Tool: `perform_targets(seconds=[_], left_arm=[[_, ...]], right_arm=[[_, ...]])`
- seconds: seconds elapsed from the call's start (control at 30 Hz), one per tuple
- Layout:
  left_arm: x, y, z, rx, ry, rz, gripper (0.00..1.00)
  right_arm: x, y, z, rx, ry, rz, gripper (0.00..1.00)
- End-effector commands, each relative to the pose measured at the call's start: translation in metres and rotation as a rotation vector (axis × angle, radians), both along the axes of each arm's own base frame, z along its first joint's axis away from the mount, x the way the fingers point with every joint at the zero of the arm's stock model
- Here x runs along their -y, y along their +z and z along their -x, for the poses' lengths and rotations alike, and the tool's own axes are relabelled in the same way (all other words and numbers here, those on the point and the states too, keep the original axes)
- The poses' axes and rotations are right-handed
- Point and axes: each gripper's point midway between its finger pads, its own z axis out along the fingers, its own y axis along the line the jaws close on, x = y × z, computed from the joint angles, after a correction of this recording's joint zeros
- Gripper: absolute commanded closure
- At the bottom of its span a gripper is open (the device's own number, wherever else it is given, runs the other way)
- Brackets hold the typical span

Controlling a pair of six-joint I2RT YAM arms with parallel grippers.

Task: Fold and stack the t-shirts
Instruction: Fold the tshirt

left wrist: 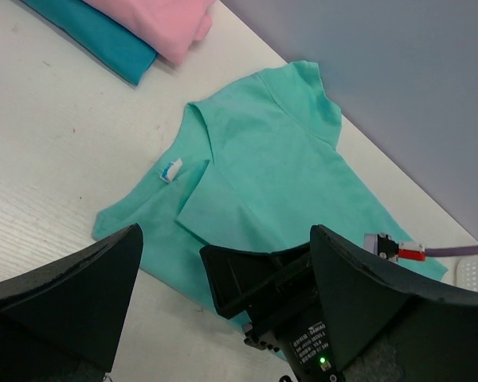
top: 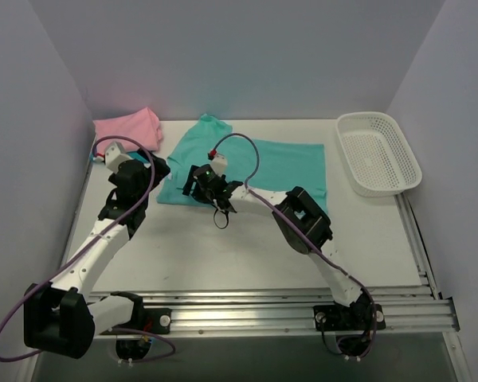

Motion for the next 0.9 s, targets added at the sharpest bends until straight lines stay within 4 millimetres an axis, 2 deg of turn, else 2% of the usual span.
perform_targets(seconds=[0.0,0.03,0.07,0.1,0.13,0.17,0.27,0.33,0.5,0.57,0.67,0.77,0.83,0.87], left_arm=[[-0.005,0.008,-0.005,0.032,0.012,-0.003,0.05],[-0.005,0.006,-0.006,0.028,0.012,-0.003,0.05],[-0.003,0.006,-0.007,0.029,0.006,0.001,0.05],[-0.003,0.005,-0.007,0.026,0.005,0.002,0.05],[-0.003,0.003,-0.008,0.021,0.003,0.002,0.05],[-0.002,0.001,-0.009,0.018,0.000,0.002,0.05],[-0.001,-0.001,-0.010,0.013,-0.004,0.005,0.05],[-0.001,-0.001,-0.010,0.013,-0.005,0.003,0.05],[-0.004,0.001,-0.011,0.008,0.008,-0.013,0.05],[-0.006,0.001,-0.011,0.005,0.014,-0.021,0.05],[-0.008,0.005,-0.011,0.002,0.020,-0.037,0.05],[-0.009,0.011,-0.011,0.008,0.015,-0.049,0.05],[-0.007,0.020,-0.010,0.028,0.003,-0.049,0.05],[-0.006,0.025,-0.010,0.040,-0.003,-0.046,0.05]], right_arm=[[0.036,-0.051,0.051,-0.148,0.004,0.140,0.32],[0.046,-0.064,0.066,-0.172,0.001,0.159,0.32],[0.048,-0.066,0.074,-0.178,0.005,0.162,0.32],[0.045,-0.058,0.082,-0.167,0.015,0.144,0.32],[0.055,-0.069,0.095,-0.193,0.012,0.165,0.32],[0.058,-0.070,0.100,-0.199,0.013,0.168,0.32],[0.056,-0.062,0.124,-0.199,0.042,0.159,0.32],[0.047,-0.057,0.138,-0.190,0.072,0.150,0.32],[0.016,-0.027,0.159,-0.146,0.138,0.123,0.31],[0.002,-0.019,0.175,-0.125,0.179,0.126,0.31],[-0.016,-0.003,0.182,-0.070,0.203,0.153,0.31],[-0.019,0.016,0.178,-0.036,0.199,0.134,0.31],[-0.014,0.044,0.170,0.023,0.169,0.133,0.31],[-0.010,0.068,0.166,0.058,0.152,0.113,0.31]])
